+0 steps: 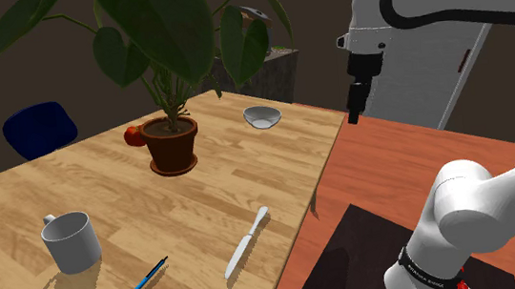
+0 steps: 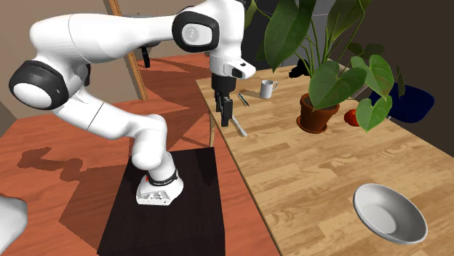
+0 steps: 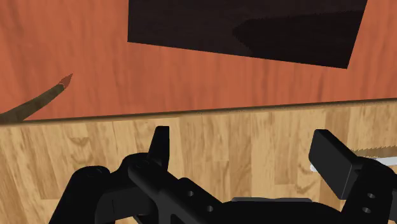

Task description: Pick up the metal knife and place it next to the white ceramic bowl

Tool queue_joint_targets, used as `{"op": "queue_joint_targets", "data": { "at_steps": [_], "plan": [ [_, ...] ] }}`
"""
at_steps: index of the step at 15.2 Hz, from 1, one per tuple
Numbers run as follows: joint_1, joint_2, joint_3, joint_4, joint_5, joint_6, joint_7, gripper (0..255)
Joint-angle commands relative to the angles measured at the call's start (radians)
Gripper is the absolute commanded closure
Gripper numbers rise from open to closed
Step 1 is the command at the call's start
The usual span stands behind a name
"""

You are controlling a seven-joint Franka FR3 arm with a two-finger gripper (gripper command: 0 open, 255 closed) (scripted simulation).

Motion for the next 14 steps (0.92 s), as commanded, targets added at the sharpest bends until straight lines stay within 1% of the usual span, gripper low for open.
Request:
{"op": "queue_joint_targets", "data": {
  "at_steps": [1,8,14],
  "plan": [
    [0.0,0.0,0.0,0.0,0.0,0.0,0.0,0],
    [-0.045,-0.082,0.167,-0.175,0.179,0.091,0.375,0],
    [-0.067,-0.072,0.334,-0.264,0.351,0.216,0.691,0]
  ]
}}
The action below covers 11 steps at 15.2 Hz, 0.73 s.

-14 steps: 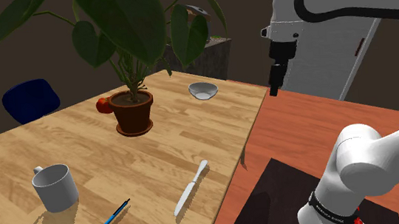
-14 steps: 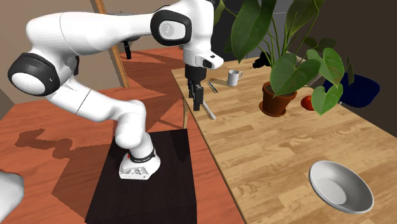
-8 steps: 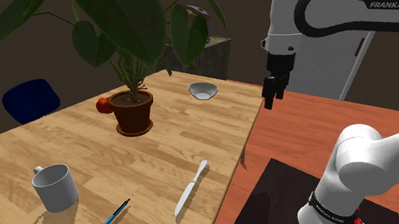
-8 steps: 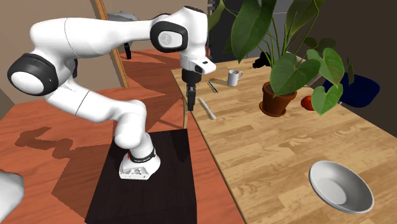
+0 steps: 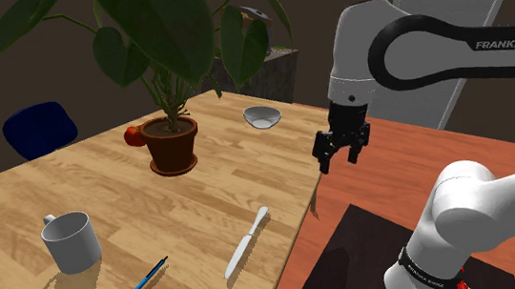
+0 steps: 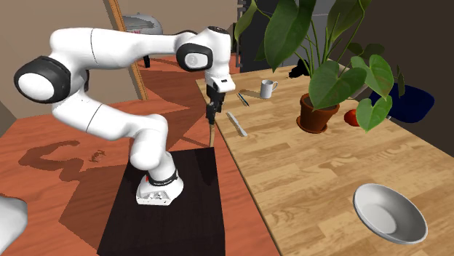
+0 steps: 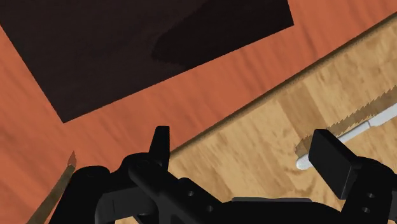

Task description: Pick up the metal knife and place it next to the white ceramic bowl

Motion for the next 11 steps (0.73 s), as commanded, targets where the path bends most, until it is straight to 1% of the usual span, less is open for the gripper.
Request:
{"op": "queue_joint_targets", "data": {
  "at_steps": [1,6,9,11],
  "plan": [
    [-0.01,0.031,0.064,-0.013,0.062,0.057,0.113,0],
    [-0.042,0.121,0.219,-0.026,0.191,0.202,0.366,0],
    [-0.076,0.204,0.316,-0.011,0.25,0.301,0.514,0],
    [-0.106,0.269,0.381,0.008,0.278,0.37,0.613,0]
  ]
}}
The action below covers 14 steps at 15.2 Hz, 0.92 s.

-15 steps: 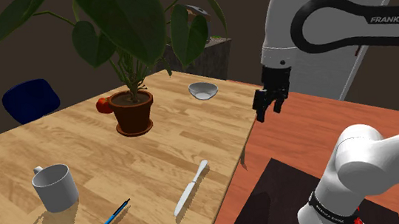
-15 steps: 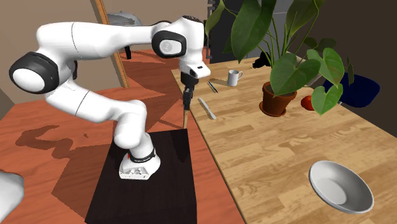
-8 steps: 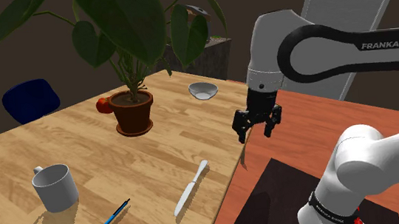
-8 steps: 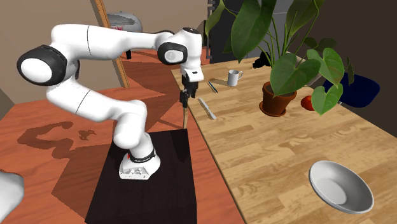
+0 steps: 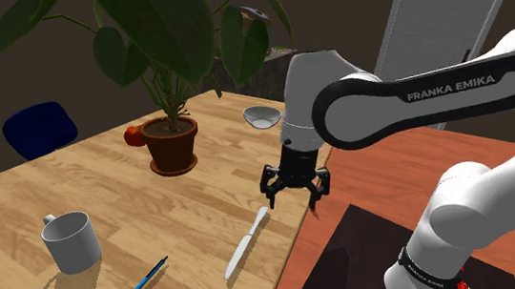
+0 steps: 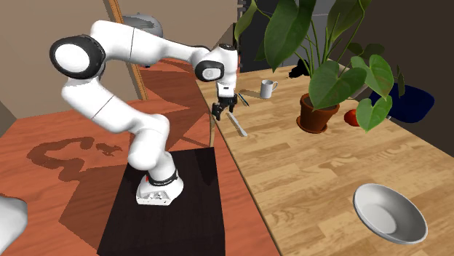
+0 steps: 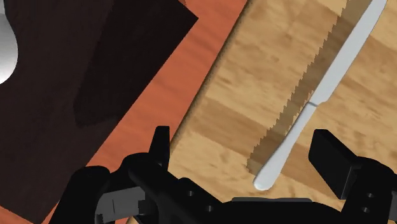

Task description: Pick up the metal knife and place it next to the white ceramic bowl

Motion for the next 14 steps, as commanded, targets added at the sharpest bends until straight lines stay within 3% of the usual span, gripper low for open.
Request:
{"op": "queue_joint_targets", "data": {
  "at_steps": [1,5,8,14],
  "plan": [
    [-0.033,0.061,0.064,0.017,0.025,0.069,0.104,0],
    [-0.129,0.217,0.205,0.078,0.026,0.212,0.314,0],
    [-0.229,0.352,0.323,0.134,-0.028,0.32,0.495,0],
    [-0.256,0.425,0.372,0.11,-0.064,0.411,0.527,0]
  ]
}}
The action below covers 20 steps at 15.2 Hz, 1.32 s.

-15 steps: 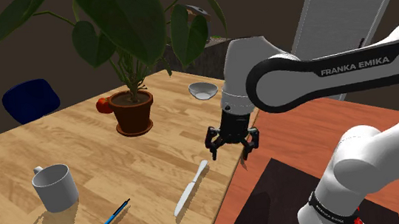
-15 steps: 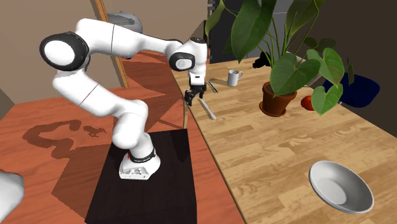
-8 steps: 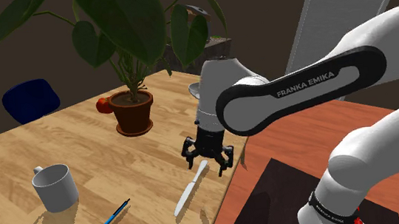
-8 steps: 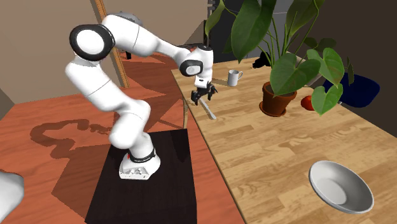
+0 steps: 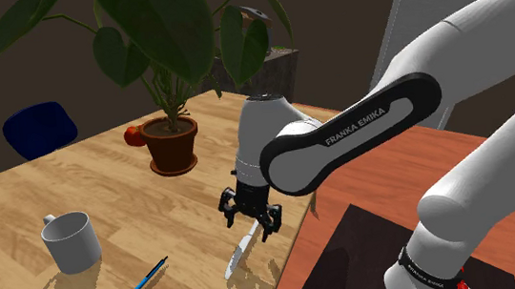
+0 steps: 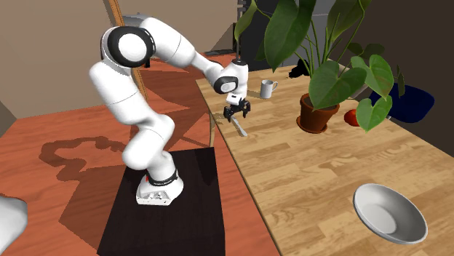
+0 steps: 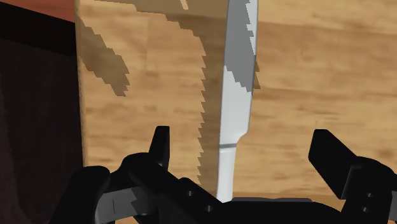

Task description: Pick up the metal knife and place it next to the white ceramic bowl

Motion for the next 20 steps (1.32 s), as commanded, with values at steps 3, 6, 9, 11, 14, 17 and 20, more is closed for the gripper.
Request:
{"op": "queue_joint_targets", "data": {
  "at_steps": [3,6,9,11,14,17,20],
  "plan": [
    [-0.024,0.057,0.038,-0.016,-0.036,0.067,0.03,0],
    [-0.024,0.057,0.038,-0.016,-0.036,0.067,0.03,0],
    [-0.024,0.057,0.038,-0.016,-0.036,0.067,0.03,0],
    [-0.024,0.057,0.038,-0.016,-0.036,0.066,0.03,255],
    [-0.024,0.056,0.038,-0.016,-0.035,0.066,0.03,255],
    [-0.024,0.057,0.038,-0.015,-0.036,0.066,0.03,255],
    [-0.024,0.057,0.038,-0.016,-0.036,0.067,0.03,255]
  ]
}}
